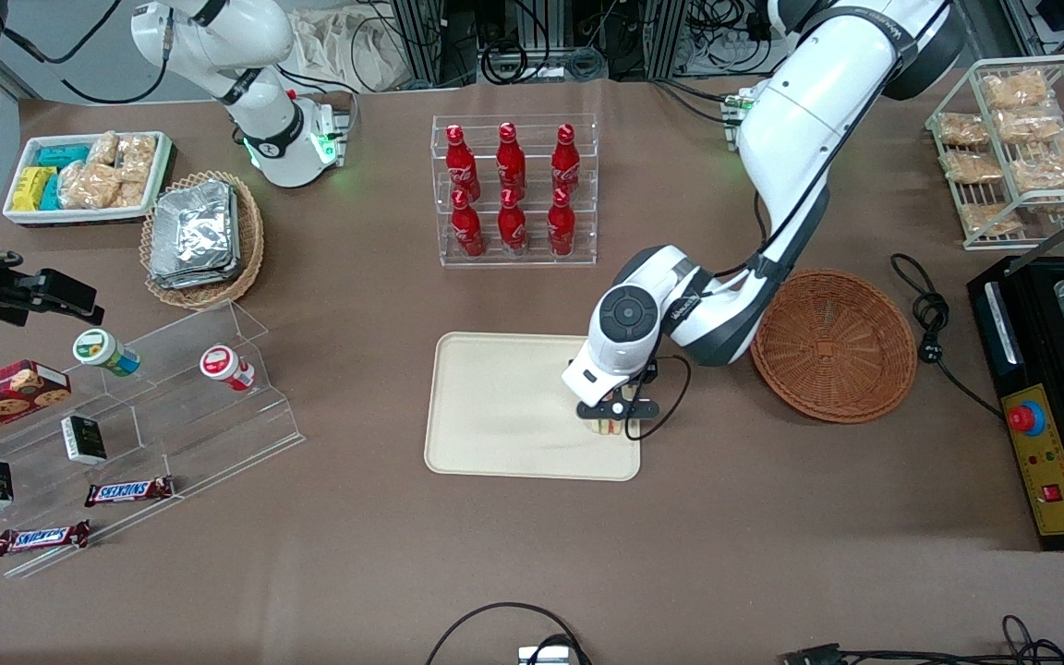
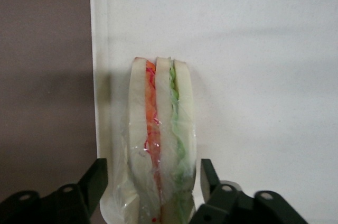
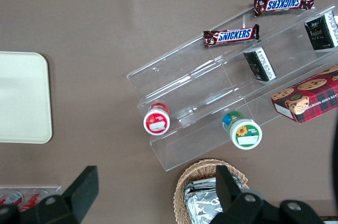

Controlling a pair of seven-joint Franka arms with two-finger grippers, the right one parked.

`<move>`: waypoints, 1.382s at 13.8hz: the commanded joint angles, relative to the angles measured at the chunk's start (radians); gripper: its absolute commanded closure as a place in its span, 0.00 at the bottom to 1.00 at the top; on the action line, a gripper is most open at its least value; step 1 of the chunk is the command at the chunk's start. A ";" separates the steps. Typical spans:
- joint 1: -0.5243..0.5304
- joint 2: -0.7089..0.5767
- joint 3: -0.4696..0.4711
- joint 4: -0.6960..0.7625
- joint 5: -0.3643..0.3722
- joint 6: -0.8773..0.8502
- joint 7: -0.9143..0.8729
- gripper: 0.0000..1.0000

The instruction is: Place sandwich from basket to tray

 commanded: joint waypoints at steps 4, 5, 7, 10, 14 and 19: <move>-0.005 -0.030 0.016 0.176 0.016 -0.209 -0.128 0.00; 0.006 -0.043 0.016 0.206 0.012 -0.251 -0.138 0.00; 0.050 -0.098 0.015 0.220 -0.002 -0.291 -0.173 0.00; 0.102 -0.175 0.015 0.215 0.001 -0.389 -0.170 0.00; 0.168 -0.249 0.015 0.213 0.010 -0.478 -0.156 0.00; 0.219 -0.298 0.015 0.210 0.006 -0.519 -0.119 0.00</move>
